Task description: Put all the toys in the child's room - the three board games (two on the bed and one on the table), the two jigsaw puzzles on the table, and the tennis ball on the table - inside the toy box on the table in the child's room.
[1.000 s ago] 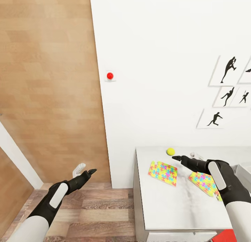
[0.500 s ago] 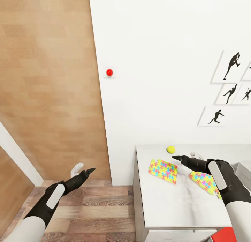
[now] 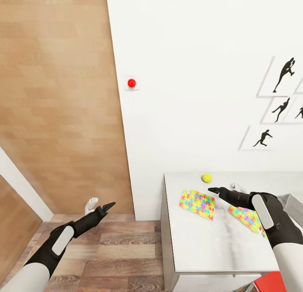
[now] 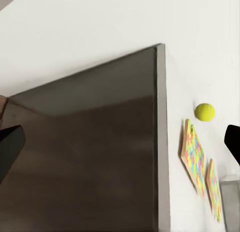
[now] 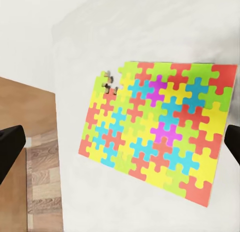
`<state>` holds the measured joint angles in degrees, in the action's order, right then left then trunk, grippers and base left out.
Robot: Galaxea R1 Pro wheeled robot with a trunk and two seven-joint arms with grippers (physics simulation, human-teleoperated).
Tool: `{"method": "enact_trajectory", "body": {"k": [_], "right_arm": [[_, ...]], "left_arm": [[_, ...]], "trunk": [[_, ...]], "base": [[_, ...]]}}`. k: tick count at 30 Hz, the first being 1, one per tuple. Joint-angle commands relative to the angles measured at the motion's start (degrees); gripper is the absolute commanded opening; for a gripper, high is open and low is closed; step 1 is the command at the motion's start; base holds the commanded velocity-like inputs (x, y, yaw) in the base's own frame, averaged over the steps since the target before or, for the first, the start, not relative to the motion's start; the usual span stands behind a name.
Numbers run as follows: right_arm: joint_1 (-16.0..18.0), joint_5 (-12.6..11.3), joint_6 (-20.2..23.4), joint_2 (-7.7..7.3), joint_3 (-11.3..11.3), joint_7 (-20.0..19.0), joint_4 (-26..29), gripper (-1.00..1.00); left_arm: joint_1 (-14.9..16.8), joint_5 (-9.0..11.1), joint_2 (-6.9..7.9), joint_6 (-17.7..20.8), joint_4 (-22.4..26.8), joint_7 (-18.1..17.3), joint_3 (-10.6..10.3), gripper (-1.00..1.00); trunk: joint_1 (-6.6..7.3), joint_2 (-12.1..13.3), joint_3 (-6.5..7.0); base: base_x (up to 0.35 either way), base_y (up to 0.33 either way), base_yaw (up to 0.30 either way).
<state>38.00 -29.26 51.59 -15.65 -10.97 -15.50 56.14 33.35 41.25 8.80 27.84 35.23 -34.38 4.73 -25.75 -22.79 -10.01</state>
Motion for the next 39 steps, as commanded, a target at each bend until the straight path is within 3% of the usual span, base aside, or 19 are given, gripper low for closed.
{"method": "enact_trajectory", "body": {"k": [1, 24, 39], "right_arm": [[0.06, 0.43, 0.26, 0.01, -0.13, -0.49, 0.02, 1.00], [0.36, 0.37, 0.33, -0.08, -0.19, -0.46, 0.02, 1.00], [2.96, 0.43, 0.43, -0.08, -0.27, -0.34, 0.02, 1.00]], "left_arm": [[0.05, 0.05, 0.10, 0.44, -0.16, -0.79, 0.11, 1.00], [0.05, -0.95, 0.44, 0.37, -0.83, -3.23, 0.11, 1.00], [0.05, -1.00, 0.43, 0.37, -0.86, -3.30, 0.10, 1.00]], "trunk": [[-0.03, -0.12, -0.21], [-0.03, -0.12, -2.37], [-0.03, -0.12, -3.77]], "base": [[0.000, 0.000, 0.000], [0.000, 0.000, 0.000], [0.000, 0.000, 0.000]]}}
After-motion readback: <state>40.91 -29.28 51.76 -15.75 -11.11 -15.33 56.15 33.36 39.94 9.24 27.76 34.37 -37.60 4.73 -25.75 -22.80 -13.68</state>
